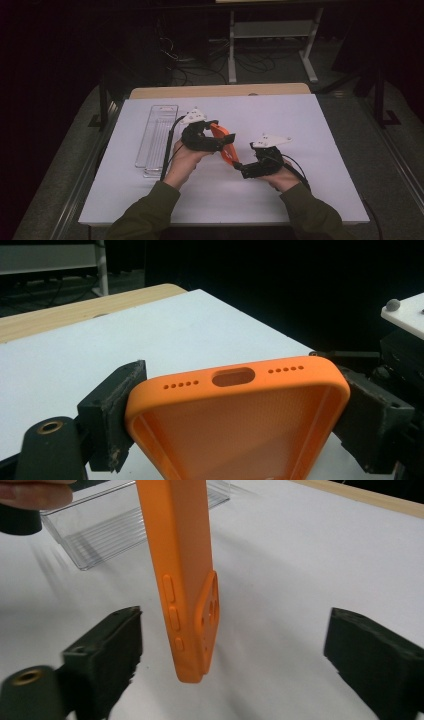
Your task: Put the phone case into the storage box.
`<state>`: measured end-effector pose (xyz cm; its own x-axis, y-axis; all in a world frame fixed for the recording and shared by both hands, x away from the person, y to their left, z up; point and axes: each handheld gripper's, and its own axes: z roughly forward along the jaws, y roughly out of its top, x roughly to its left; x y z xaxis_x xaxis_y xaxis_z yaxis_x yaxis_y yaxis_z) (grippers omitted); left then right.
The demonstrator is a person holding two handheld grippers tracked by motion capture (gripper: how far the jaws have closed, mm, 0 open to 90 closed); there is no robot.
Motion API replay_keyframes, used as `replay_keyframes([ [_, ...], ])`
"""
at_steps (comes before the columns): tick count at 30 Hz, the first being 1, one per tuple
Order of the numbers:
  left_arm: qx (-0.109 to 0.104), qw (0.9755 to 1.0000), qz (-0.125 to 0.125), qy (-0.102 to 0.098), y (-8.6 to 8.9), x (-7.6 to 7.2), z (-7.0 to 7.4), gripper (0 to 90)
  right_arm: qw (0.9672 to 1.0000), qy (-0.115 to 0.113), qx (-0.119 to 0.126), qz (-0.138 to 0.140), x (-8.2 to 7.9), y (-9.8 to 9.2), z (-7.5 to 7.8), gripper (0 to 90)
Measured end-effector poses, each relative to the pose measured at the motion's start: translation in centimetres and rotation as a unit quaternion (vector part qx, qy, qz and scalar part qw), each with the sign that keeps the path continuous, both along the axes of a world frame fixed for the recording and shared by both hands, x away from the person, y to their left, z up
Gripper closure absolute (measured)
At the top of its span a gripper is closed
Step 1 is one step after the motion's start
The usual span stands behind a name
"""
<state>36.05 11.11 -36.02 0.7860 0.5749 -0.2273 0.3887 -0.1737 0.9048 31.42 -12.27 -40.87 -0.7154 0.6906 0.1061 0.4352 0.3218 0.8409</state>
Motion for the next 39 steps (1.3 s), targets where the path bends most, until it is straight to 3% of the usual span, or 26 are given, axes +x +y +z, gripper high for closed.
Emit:
replay_keyframes([
  [2,-0.002,1.0,0.001,0.0,0.1,0.0,0.0,15.3,1.0,-0.003,-0.004,0.005,0.0,-0.2,-0.1,0.3],
  [12,-0.003,1.0,-0.002,-0.004,0.2,-0.1,0.3,15.3,0.9997,-0.009,-0.021,-0.004,-0.1,-1.7,-0.4,0.0],
  [31,-0.004,0.9999,-0.005,-0.012,0.5,-0.1,0.8,15.3,0.9991,0.009,-0.036,-0.02,-3.0,-5.9,-2.2,0.0],
  [39,0.0,0.9997,-0.007,-0.022,0.7,0.1,1.3,15.3,0.999,0.001,-0.038,-0.024,-3.6,-6.6,-2.8,0.0],
])
